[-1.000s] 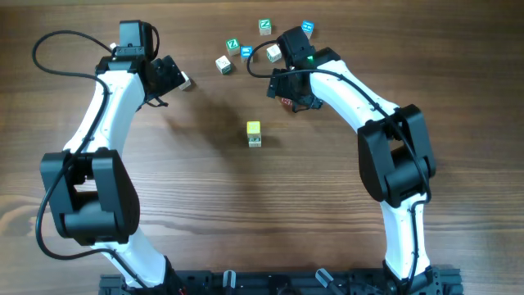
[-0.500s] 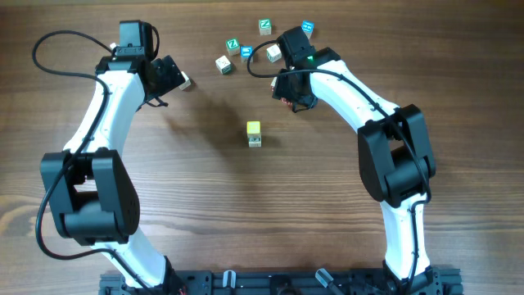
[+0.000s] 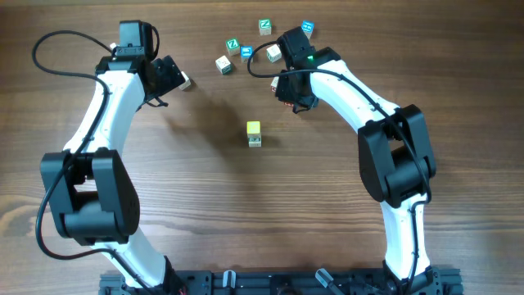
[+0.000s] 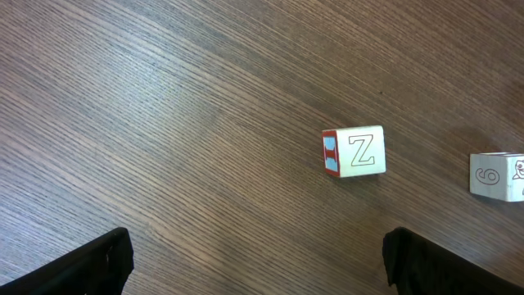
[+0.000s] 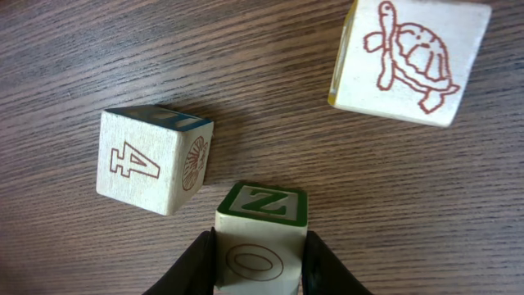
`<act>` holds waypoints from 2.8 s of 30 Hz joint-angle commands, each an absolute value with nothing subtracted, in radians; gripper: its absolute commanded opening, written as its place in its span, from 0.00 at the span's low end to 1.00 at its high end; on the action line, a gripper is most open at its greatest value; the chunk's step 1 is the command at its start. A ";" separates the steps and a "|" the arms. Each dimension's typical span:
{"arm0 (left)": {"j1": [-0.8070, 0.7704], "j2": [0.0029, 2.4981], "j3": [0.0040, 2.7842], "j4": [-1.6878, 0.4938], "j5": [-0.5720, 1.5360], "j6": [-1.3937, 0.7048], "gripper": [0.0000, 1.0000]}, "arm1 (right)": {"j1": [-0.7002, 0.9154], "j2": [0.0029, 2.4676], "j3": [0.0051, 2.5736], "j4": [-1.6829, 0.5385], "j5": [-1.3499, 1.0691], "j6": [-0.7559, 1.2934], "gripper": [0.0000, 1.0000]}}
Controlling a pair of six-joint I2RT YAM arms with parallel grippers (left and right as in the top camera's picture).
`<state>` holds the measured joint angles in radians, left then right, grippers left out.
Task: Form a tower
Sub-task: 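Lower the right gripper over the green-lettered Z block, then close the right gripper on the green Z block and lift it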
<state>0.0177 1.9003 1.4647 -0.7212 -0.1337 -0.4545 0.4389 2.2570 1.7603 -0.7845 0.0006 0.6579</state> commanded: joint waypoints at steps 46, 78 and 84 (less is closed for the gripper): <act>0.018 1.913 1.459 -0.721 -0.140 -0.450 1.00 | 0.488 2.250 1.755 -0.868 0.039 0.473 0.46; 0.018 1.913 1.459 -0.721 -0.140 -0.450 1.00 | 0.485 2.250 1.755 -0.863 0.038 0.471 0.36; 0.018 1.913 1.458 -0.721 -0.140 -0.450 1.00 | 0.485 2.250 1.755 -0.864 0.038 0.471 0.28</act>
